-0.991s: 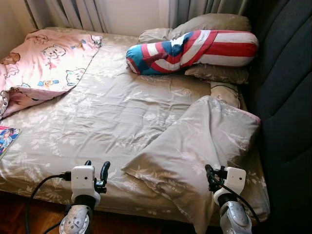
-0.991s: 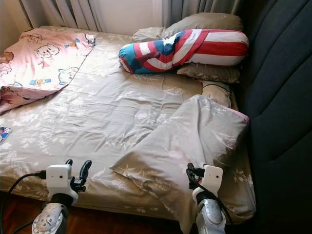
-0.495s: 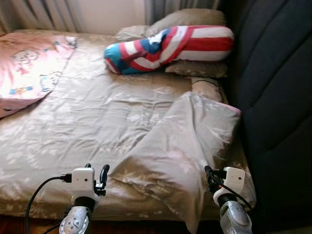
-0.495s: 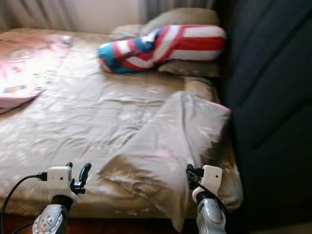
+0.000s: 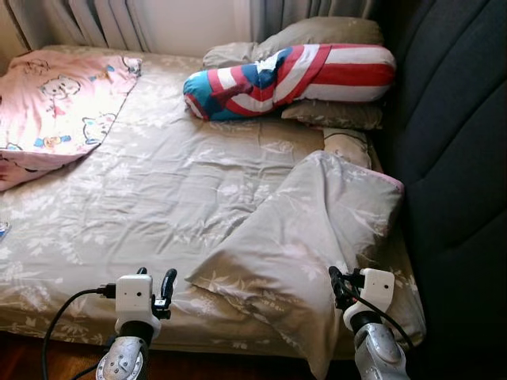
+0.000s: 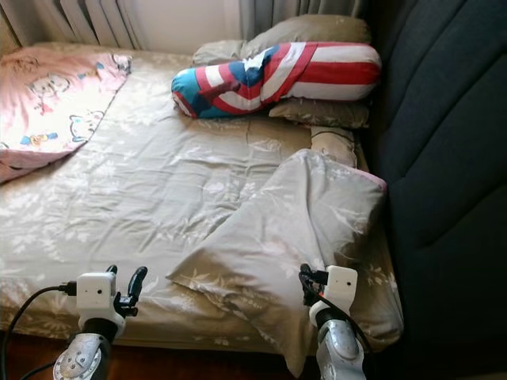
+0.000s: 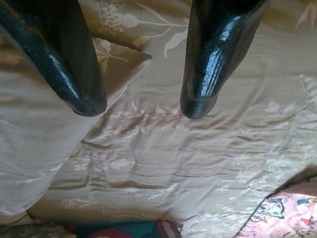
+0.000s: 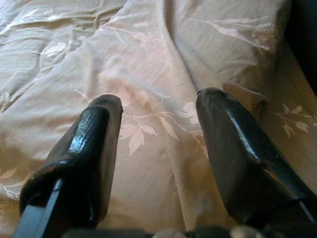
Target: Clean up the room
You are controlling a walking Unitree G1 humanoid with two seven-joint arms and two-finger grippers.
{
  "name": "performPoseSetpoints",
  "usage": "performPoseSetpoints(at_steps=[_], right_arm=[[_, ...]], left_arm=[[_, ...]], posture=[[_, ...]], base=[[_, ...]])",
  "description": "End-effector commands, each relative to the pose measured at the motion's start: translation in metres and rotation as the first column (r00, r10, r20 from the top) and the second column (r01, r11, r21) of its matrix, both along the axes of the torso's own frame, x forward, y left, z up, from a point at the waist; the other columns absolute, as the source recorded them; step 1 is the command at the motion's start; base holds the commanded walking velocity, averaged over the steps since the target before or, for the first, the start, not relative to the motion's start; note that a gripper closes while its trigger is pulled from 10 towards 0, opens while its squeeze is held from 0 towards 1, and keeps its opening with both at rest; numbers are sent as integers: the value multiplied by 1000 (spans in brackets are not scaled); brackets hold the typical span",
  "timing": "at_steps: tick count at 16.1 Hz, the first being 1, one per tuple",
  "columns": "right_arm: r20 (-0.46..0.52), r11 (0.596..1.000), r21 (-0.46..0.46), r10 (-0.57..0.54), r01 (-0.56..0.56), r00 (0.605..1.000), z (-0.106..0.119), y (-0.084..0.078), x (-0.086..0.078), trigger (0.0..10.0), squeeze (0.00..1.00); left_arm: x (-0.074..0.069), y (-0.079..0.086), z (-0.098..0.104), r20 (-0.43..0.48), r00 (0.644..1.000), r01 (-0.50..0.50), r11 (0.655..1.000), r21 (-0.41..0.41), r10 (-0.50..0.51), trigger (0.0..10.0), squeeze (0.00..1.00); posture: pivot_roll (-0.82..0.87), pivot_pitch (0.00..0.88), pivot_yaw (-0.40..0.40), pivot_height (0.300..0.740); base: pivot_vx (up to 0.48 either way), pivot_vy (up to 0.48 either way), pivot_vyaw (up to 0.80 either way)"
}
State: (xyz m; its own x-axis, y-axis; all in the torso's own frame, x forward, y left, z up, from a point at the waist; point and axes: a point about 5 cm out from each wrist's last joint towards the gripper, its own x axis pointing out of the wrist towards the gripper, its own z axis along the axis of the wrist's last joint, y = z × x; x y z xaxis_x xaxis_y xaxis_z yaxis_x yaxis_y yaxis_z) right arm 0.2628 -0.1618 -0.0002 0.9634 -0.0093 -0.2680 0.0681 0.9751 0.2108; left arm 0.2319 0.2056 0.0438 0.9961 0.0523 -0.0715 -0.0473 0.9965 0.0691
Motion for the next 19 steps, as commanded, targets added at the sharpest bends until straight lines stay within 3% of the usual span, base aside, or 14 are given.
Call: performPoseSetpoints(at_steps=[1, 6, 19], right_arm=[[-17, 1000, 10, -16, 16, 1000, -2, -2, -1, 10000, 0], [-3, 1000, -4, -14, 13, 1000, -1, -3, 0, 10000, 0], [-6, 1000, -2, -10, 10, 1000, 0, -1, 2, 10000, 0]], left_arm=[[-1, 1, -3, -11, 1000, -1, 1000, -10, 1, 10000, 0], [-1, 0, -6, -11, 1000, 2, 1000, -13, -3, 10000, 0], [0, 0, -5, 2, 1000, 11, 1000, -15, -10, 10000, 0]], posture=[[29, 127, -70, 740], [27, 127, -71, 740], [28, 127, -73, 740]], base=[[0, 0, -756], [0, 0, -150], [264, 0, -112]])
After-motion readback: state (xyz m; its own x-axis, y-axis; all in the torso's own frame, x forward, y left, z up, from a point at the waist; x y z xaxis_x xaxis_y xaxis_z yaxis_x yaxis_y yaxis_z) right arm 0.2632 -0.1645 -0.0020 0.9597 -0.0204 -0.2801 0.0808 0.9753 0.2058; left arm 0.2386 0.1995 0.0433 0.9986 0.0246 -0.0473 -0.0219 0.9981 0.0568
